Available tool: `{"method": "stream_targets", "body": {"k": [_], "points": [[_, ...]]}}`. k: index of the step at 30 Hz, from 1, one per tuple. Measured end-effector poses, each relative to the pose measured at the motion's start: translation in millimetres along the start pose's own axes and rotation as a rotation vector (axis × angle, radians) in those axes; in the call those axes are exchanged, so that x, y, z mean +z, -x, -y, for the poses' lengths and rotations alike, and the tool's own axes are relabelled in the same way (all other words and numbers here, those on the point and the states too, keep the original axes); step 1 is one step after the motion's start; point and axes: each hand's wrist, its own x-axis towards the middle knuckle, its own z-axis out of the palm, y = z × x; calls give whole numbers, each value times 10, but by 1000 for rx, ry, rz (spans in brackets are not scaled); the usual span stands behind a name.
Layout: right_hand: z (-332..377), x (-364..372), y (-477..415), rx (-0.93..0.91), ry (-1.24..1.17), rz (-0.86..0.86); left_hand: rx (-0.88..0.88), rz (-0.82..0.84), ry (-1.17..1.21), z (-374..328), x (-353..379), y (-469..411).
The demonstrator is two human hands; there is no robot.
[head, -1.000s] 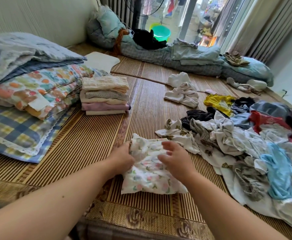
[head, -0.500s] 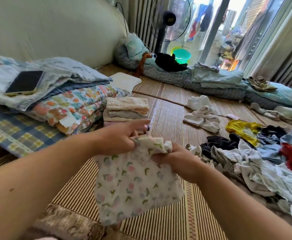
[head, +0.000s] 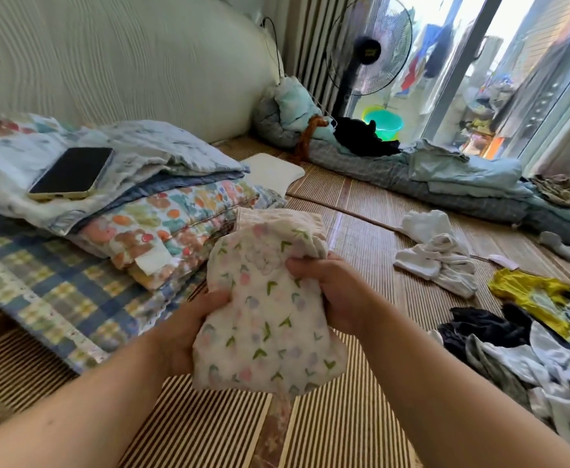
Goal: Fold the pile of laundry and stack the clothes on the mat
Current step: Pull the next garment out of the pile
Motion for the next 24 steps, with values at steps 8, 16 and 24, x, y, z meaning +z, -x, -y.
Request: {"method": "stream_targets", "body": {"k": [8, 16, 24], "points": [[566, -289, -872, -46, 117, -227, 263, -298, -221, -1071, 226, -639], [587, -864, -2278, -147, 796, -666, 312, -528, -700, -1817, 51, -1829], [52, -1206, -2696, -59, 1079, -669, 284, -725, -1268, -1598, -365, -2421]]}}
